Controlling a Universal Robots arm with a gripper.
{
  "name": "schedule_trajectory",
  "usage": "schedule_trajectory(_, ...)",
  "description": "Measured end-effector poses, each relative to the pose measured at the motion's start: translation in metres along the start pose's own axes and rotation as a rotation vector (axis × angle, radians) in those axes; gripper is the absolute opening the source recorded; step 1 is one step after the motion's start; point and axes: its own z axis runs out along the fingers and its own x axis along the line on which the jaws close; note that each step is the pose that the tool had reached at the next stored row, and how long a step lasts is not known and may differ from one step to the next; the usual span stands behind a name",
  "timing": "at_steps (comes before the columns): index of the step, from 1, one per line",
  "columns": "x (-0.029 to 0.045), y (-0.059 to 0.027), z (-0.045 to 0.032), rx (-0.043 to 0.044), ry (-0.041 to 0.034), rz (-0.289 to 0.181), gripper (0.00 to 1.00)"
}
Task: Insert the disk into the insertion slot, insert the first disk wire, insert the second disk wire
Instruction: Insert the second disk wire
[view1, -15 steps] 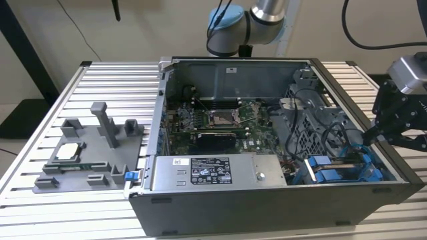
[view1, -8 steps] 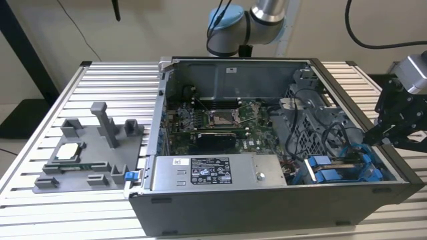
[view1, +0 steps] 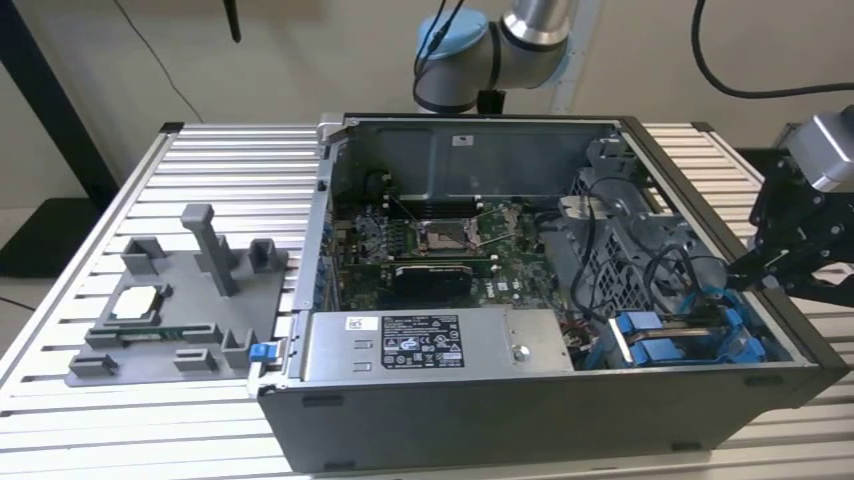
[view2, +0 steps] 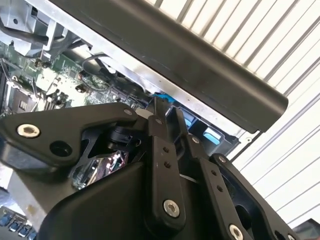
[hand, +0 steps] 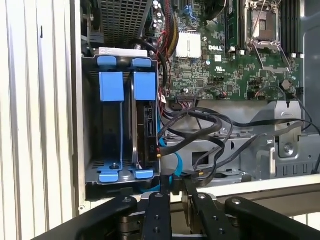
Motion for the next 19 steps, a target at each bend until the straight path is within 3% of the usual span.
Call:
schedule_trajectory(2,0.0003,-0.0001,0.0009,0.0018,-0.0131,0.003,1.00)
schedule_trajectory(5,0.0008,-0.0002,0.0024,0.0042,-0.0158,0.011,1.00)
schedule_trajectory(7,0.0011,-0.0002,0.0034,0.0079,-0.0219,0.019,1.00)
schedule_trajectory(13,0.0017,-0.0001,0.0055,0.0207,-0.0538,0.053,1.00)
schedule_trajectory(14,0.0017,0.0002,0.0056,0.0219,-0.0596,0.057,0.00)
schedule_trajectory(19,0.0017,0.0038,0.0052,0.0250,-0.0817,0.071,0.00)
